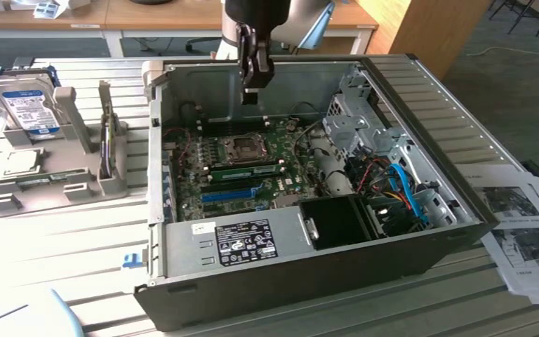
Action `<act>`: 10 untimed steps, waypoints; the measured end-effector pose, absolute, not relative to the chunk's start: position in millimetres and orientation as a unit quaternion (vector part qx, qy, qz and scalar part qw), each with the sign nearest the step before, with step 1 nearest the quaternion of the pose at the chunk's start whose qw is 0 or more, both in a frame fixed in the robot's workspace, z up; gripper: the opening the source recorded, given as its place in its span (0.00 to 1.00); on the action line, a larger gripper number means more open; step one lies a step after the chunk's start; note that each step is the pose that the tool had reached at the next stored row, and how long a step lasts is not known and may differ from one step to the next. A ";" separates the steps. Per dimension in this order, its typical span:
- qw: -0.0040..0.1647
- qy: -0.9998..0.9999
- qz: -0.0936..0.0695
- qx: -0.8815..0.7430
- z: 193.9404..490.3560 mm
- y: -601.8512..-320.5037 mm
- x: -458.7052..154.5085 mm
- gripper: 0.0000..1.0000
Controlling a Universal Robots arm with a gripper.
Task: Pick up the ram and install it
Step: 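Press down the ram until it locks into place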
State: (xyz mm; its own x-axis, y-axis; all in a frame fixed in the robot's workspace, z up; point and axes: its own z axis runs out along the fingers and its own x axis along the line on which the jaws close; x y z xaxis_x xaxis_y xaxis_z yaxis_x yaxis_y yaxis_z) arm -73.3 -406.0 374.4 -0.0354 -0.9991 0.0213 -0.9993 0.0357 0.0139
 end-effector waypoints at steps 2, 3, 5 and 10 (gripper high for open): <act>0.013 -0.727 0.002 0.687 374.4 -406.0 -73.3 0.09; 0.013 -0.731 0.002 0.682 374.3 -406.1 -73.3 0.09; 0.013 -0.740 0.002 0.672 374.3 -406.1 -73.3 0.09; 0.013 -0.766 0.002 0.642 374.0 -406.1 -73.2 0.09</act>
State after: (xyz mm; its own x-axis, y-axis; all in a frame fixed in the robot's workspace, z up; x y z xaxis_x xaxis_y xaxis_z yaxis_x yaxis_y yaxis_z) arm -73.2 -406.1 374.0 -0.1744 -0.9845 0.0214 -0.9845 0.1747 0.0140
